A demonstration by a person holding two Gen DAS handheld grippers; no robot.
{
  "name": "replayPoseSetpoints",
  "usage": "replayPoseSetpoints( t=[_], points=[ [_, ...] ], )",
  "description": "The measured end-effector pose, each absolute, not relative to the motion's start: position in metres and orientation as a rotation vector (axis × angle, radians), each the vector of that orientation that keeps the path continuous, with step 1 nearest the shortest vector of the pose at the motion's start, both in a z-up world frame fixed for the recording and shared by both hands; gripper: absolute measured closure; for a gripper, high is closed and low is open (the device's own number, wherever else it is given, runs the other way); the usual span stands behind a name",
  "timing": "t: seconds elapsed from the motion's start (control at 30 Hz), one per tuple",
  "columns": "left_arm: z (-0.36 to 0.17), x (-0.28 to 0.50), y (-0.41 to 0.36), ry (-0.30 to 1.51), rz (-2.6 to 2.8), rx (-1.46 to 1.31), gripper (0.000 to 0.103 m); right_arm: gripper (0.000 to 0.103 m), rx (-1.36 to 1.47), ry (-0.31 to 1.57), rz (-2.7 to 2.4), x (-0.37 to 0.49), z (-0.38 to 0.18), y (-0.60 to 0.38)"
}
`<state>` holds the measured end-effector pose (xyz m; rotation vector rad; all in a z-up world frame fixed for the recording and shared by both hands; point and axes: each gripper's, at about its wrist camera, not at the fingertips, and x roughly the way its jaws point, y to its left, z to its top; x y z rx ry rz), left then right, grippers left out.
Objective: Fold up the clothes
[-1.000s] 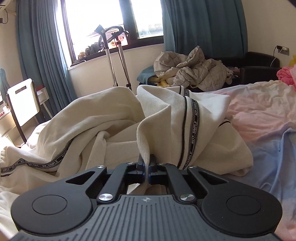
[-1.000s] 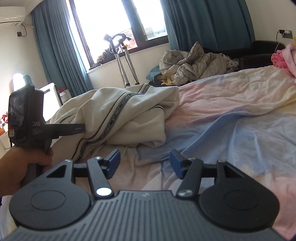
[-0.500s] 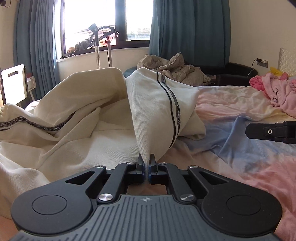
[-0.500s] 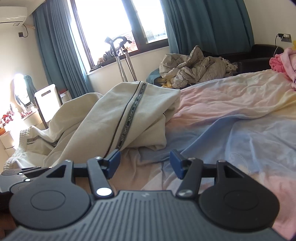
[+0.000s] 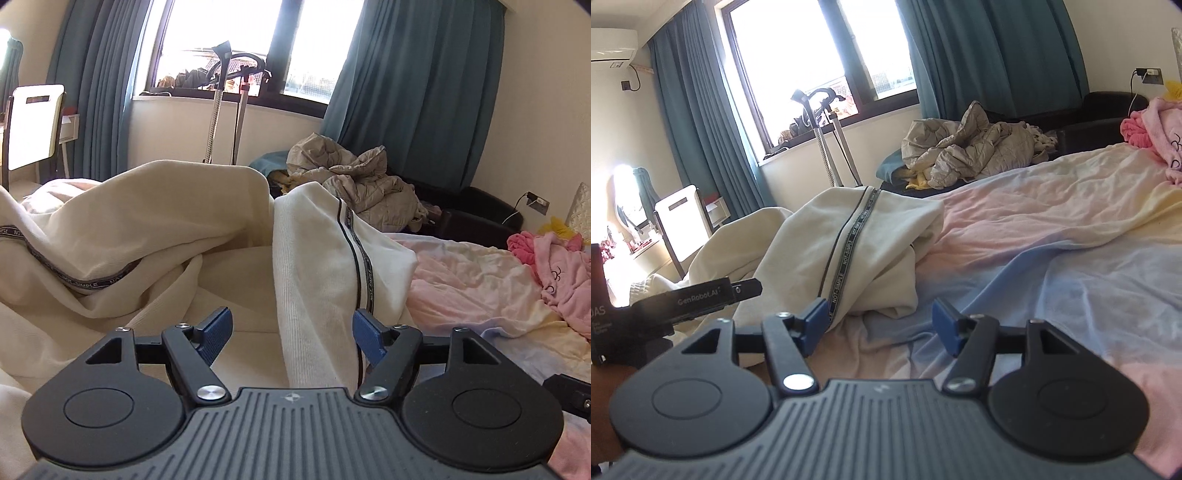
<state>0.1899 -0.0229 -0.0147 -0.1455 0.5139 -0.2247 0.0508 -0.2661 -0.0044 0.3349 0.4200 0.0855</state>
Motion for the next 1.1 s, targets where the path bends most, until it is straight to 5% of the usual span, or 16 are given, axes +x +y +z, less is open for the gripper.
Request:
replayPoseSetpoints(
  t=[0.17,0.23,0.3,0.33,0.37,0.7,1.1],
  points=[
    [-0.028,0.273,-0.054,0.705,-0.135,-0.098,0.036,0.04,0.402,0.436,0.056,0.059,-0.013,-0.287],
    [-0.027,0.296,-0.068,0.754,-0.106,-0.065,0.06,0.04,0.422,0.443,0.049,0.063,-0.017,-0.294],
    [-0.019,0.304,-0.082,0.722,-0.126,-0.044,0.072,0.04,0.439,0.447,0.042,0.066,-0.021,-0.299],
    [-0.014,0.305,-0.091,0.709,-0.151,-0.013,0.09,0.04,0.446,0.448,0.037,0.068,-0.023,-0.302],
    [-0.012,0.305,-0.101,0.709,-0.182,0.021,0.095,0.04,0.455,0.451,0.032,0.07,-0.026,-0.304],
    [0.007,0.204,-0.156,0.648,-0.558,0.169,0.1,0.04,0.543,0.389,-0.037,0.063,-0.023,-0.332],
    [-0.064,0.12,-0.142,0.647,-0.469,0.194,0.096,0.04,0.493,0.423,-0.013,0.066,-0.026,-0.323]
  ],
)
